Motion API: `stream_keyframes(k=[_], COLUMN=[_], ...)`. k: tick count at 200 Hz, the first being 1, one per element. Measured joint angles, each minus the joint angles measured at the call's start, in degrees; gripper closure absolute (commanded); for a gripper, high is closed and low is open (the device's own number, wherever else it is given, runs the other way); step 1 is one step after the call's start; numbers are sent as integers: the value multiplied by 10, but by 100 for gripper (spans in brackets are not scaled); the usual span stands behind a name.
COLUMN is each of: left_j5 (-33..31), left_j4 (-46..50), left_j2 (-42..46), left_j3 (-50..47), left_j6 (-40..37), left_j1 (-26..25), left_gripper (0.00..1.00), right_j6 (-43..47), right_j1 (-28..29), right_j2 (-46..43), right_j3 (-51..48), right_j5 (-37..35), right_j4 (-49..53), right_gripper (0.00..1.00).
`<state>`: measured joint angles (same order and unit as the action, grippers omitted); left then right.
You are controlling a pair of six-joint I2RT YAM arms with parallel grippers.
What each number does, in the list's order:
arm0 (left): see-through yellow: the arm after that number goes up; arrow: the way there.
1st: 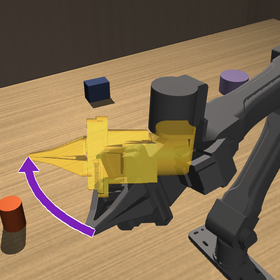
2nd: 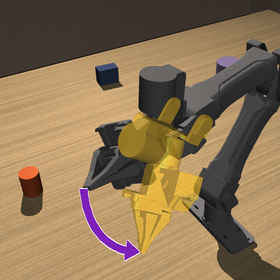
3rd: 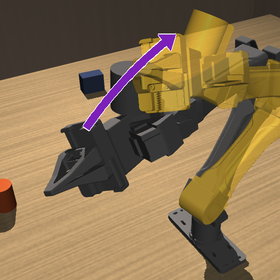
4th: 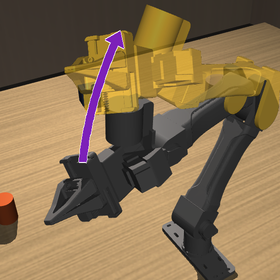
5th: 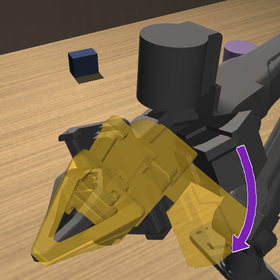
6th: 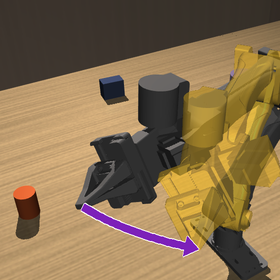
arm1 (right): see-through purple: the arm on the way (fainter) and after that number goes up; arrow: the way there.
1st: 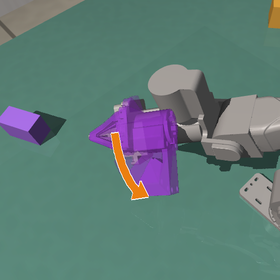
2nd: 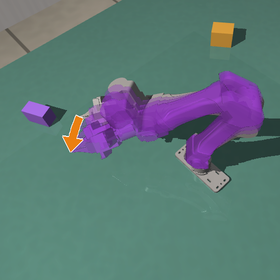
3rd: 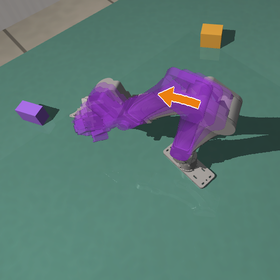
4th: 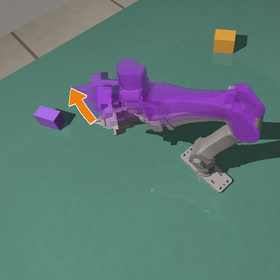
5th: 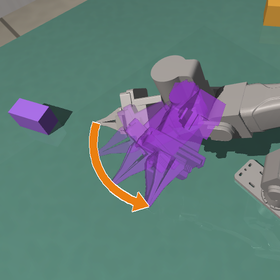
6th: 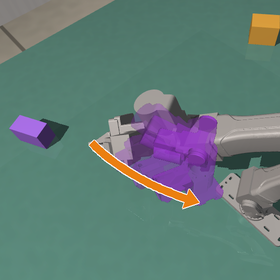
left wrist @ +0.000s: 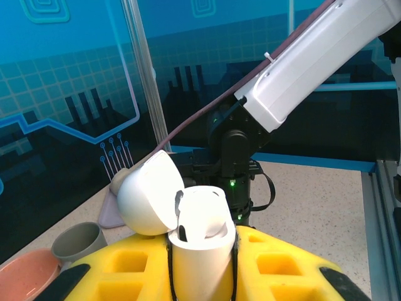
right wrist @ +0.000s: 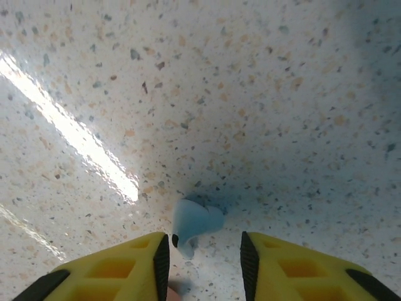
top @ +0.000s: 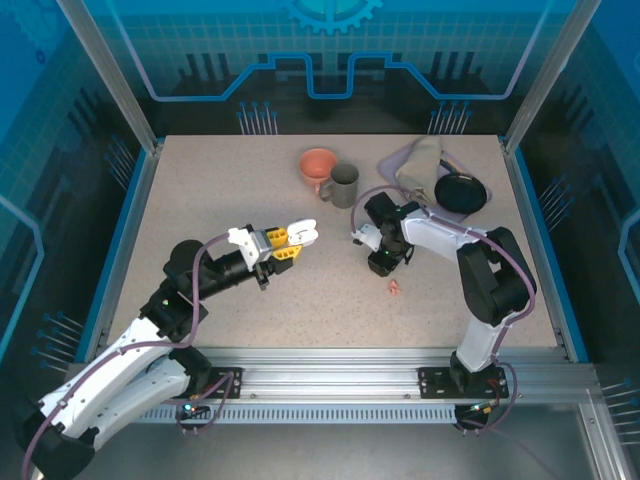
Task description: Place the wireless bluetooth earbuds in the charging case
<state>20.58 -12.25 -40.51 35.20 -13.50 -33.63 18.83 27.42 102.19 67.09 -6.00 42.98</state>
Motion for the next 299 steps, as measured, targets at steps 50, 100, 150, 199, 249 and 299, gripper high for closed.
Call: stream_keyframes(k=[50, 100, 150, 199, 249, 299], left_j5=[0, 0, 0, 0, 0, 0], left_j4=[0, 0, 0, 0, 0, 0], left_j2=[0, 0, 0, 0, 0, 0], left_j3=[0, 0, 0, 0, 0, 0], left_j6=[0, 0, 0, 0, 0, 0], left_j1=[0, 0, 0, 0, 0, 0], left_gripper=[100, 100, 100, 100, 100, 100], right_j6=[-9, -19, -24, -26, -30, -30], right_j1=[0, 8, 10, 13, 15, 15], right_j2=[12, 62, 85, 97, 105, 105], right_j3=[21, 46, 63, 78, 88, 88], right_j5=[0, -9, -13, -13, -11, -10], right_j4=[15, 29, 45, 63, 76, 76], right_gripper=[49, 49, 53, 57, 64, 66])
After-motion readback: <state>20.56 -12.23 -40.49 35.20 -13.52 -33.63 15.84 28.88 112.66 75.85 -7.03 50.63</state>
